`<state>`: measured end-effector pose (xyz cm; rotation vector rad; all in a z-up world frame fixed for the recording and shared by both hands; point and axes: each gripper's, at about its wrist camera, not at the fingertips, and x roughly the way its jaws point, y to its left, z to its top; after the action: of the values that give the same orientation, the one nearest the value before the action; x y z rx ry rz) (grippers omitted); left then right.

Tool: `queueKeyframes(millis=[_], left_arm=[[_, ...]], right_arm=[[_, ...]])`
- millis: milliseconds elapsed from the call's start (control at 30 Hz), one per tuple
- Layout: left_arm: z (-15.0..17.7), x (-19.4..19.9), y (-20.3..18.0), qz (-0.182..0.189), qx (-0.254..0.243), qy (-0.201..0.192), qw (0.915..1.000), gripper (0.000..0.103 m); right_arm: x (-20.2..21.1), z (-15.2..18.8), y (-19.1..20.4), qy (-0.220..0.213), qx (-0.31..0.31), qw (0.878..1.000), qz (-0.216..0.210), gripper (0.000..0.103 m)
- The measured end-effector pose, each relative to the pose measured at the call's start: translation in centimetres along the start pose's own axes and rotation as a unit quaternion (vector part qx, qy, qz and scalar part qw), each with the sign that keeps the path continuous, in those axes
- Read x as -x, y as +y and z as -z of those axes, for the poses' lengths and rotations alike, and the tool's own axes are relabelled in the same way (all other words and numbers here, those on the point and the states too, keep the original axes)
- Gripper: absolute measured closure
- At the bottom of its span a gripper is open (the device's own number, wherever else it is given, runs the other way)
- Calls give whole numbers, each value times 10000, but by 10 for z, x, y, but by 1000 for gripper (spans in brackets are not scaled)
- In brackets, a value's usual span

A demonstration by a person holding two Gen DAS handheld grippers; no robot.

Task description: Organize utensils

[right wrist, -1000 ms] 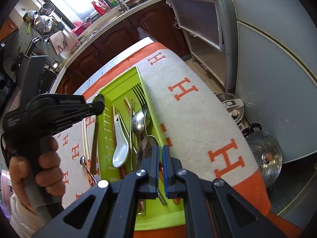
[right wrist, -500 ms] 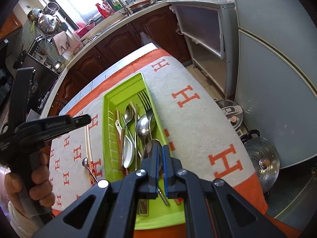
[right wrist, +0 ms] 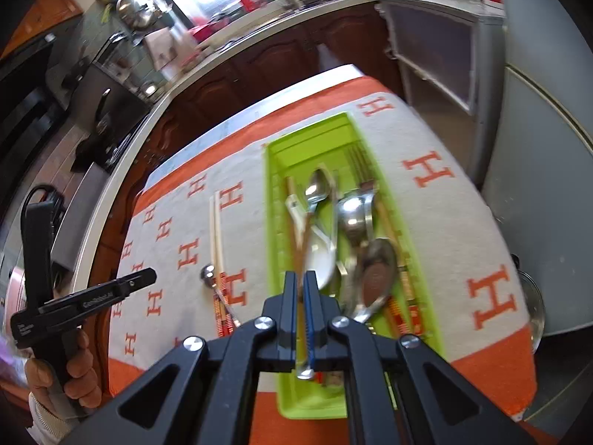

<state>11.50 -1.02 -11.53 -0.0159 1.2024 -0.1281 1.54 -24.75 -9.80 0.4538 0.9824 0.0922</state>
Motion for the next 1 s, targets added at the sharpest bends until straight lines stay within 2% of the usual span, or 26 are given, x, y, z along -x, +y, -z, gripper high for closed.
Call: queueKeyframes(millis=[200, 467, 633, 800, 1000], left_arm=[[25, -12, 31, -293, 200, 75, 9993, 100], [47, -30, 54, -307, 368, 267, 9985, 100], [54, -36, 65, -218, 482, 338, 9980, 100], [57, -42, 76, -146, 616, 403, 9972, 100], [57, -44, 82, -69, 673, 360, 9971, 100]], right_arm=[[-22, 5, 45, 241, 632, 9975, -199, 98], [-62, 14, 98, 570, 1561, 9858, -228, 96], [-93, 24, 123, 606, 2252, 9724, 78, 95], [-119, 32, 135, 589, 2834, 9558, 525, 81], [-135, 35, 142, 550, 3108, 9451, 844, 80]])
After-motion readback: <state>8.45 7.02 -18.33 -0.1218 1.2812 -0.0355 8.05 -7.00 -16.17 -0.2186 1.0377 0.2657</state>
